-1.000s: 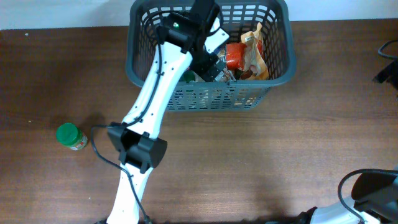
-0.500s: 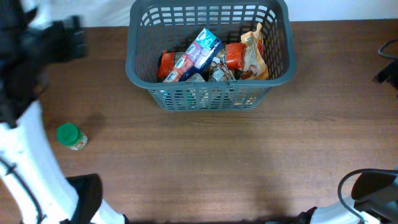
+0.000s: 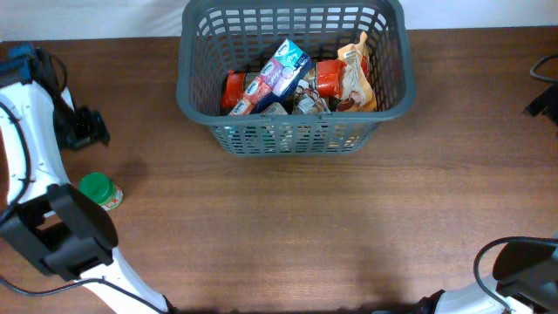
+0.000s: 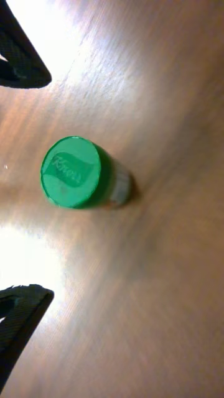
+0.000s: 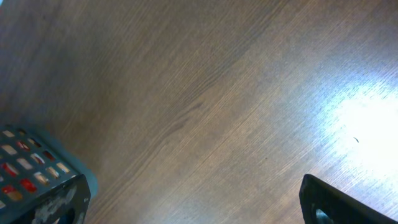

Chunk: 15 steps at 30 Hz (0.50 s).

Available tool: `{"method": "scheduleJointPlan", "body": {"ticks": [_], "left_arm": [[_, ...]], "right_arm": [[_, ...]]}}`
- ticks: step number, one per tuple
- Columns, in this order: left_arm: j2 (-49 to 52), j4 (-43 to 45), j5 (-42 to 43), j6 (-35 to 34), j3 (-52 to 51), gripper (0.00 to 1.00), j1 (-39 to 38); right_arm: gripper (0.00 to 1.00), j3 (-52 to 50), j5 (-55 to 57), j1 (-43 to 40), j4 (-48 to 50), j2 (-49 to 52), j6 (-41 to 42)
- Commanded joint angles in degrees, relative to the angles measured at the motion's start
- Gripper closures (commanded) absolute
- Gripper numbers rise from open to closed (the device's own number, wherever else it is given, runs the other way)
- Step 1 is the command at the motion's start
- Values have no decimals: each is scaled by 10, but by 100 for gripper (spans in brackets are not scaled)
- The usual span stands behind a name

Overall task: Pack container
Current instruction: 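Reach the left gripper to the front green-lidded jar and grasp it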

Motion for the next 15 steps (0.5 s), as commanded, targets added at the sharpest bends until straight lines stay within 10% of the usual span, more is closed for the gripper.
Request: {"method": "scheduleJointPlan", "body": {"ticks": [1,15], "left_arm": [[-10,24,15,40,-79,17,21],[-10,120,15,35,-248,18,40]], "right_arm": [[1,-2,8,-2,0,1,5],[1,-2,8,-2,0,1,5]]}}
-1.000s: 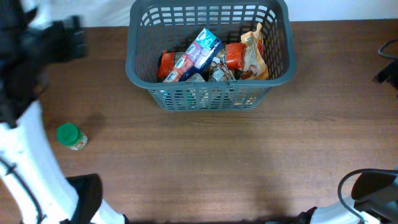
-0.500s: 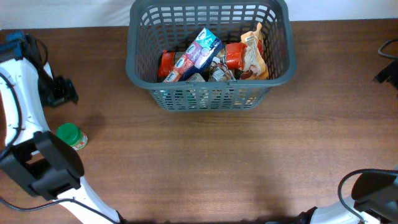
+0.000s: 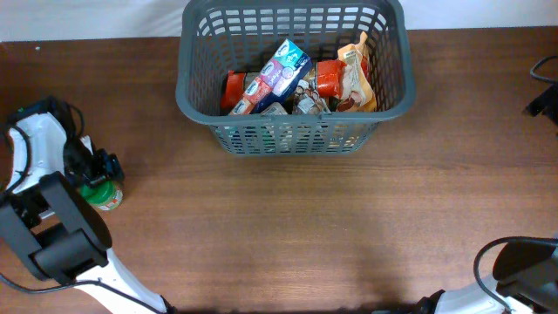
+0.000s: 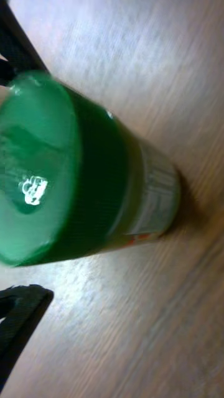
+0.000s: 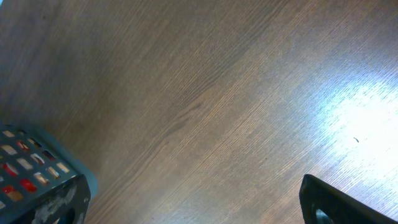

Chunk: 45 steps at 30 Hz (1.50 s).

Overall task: Pack container
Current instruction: 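Reach the left gripper to the front green-lidded jar and grasp it, then lower the second jar into the basket and release it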

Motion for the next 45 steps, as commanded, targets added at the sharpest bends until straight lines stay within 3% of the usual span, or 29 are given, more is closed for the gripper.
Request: {"method": "scheduleJointPlan", "body": {"ticks": [1,13,16,17,23,28,34,40,45], "left_arm": [[-9,16,6,8,-26,18,6],[-9,98,-7,8,-84,18,28],[-9,106,-7,9,-88,27,28],[-9,109,-6,9,-88,44,28],[-10,104,19,11,-83,96,28],[-19,61,92,52,-12,98,21],[-60,-14,163,96,183,98,-16],[-104,-40,275,207,391,98,-120],[-123,18,283,337,488,98,-271]], "right_arm": [[1,-2,7,-2,0,1,5],[1,-2,7,-2,0,1,5],[1,-2,7,-2,0,1,5],[1,-2,7,-2,0,1,5],[1,-2,7,-2,0,1,5],[1,-2,7,-2,0,1,5],[1,-2,7,-2,0,1,5],[1,-2,7,-2,0,1,5],[1,-2,7,-2,0,1,5]]}}
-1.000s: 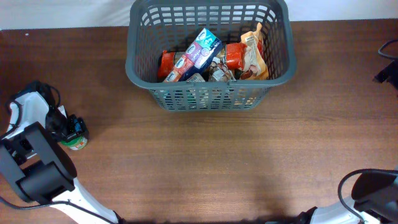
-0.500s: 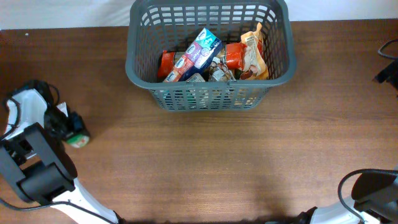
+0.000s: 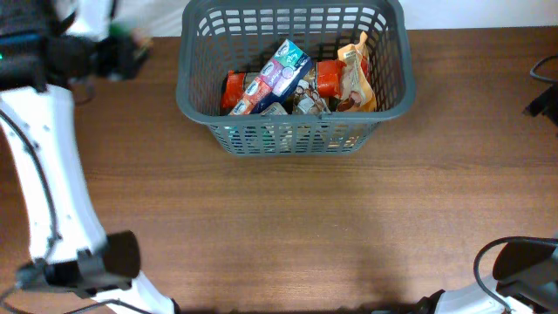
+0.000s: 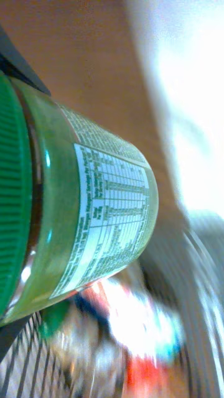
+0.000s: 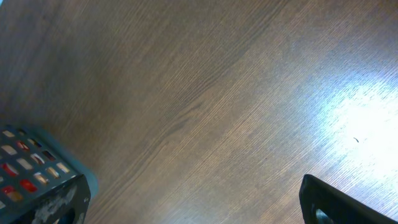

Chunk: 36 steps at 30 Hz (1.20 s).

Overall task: Pack container
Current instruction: 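Lower the second jar into the basket and release it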

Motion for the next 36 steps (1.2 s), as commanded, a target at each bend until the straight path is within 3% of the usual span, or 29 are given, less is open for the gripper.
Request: {"method": "scheduleJointPlan", "body": {"ticks": [1,4,10,17,19,20,21,27,32,36], "left_arm": [[-24,48,49,166,54,98,-119],[-16,92,47,253,47,98,-203],[71,133,47,344,40,98,-317],[213,134,39,330,40,95,-349],[231,133,18,269,40,59,-350],[231,133,13,237,40,24,-349],[230,133,13,207,42,1,-348],[185,105,12,116,136,1,-321],[129,62,9,97,224,1,-283],[83,40,-81,9,247,1,-237]], "right_arm": [[1,-2,7,-2,0,1,5],[1,-2,7,-2,0,1,5],[1,-2,7,-2,0,1,5],[1,-2,7,-2,0,1,5],[1,-2,7,-2,0,1,5],[1,-2,7,-2,0,1,5],[1,-2,7,-2,0,1,5],[1,-2,7,-2,0,1,5],[1,-2,7,-2,0,1,5],[1,-2,7,-2,0,1,5]]}}
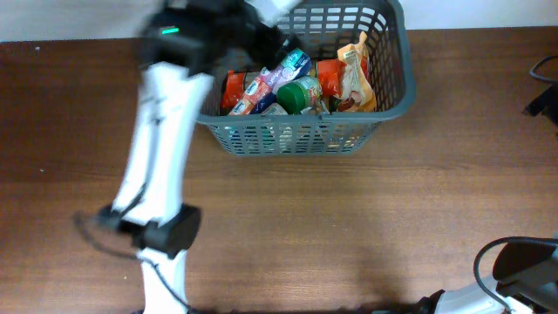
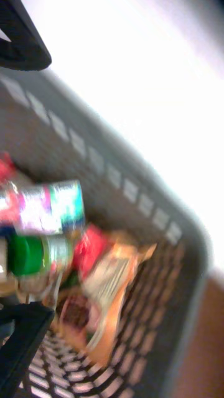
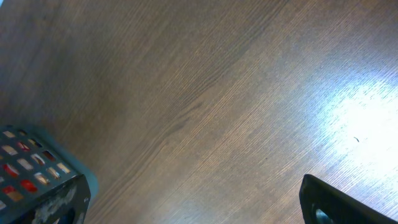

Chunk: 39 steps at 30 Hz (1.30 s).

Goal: Pack container

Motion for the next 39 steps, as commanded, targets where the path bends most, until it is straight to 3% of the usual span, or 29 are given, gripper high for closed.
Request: {"method": "scheduleJointPlan", "body": {"ticks": [1,5,10,15,30,37,39], "left_arm": [[-61,-22,-105,-123,21,1,50],[-73,-78,-178,-234,21,1,124],[-67,-150,-190,-241,1,1,216],[-64,-146,-205,-241,-47,1,275],[-64,-130,-205,-241,-89,1,297],[-64,-130,-205,-241,-89,1,297],[-64,-130,-205,-241,-89,1,297]], "right_arm": [[1,-2,7,-2,0,1,3],[1,-2,7,-2,0,1,3],[1,-2,7,-2,0,3,3],[1,-2,7,21,0,4,3],[1,-2,7,320,0,-179,3],[1,-2,44,335,-7,-303,-35],[1,-14,84,335,33,-340,-38]]}}
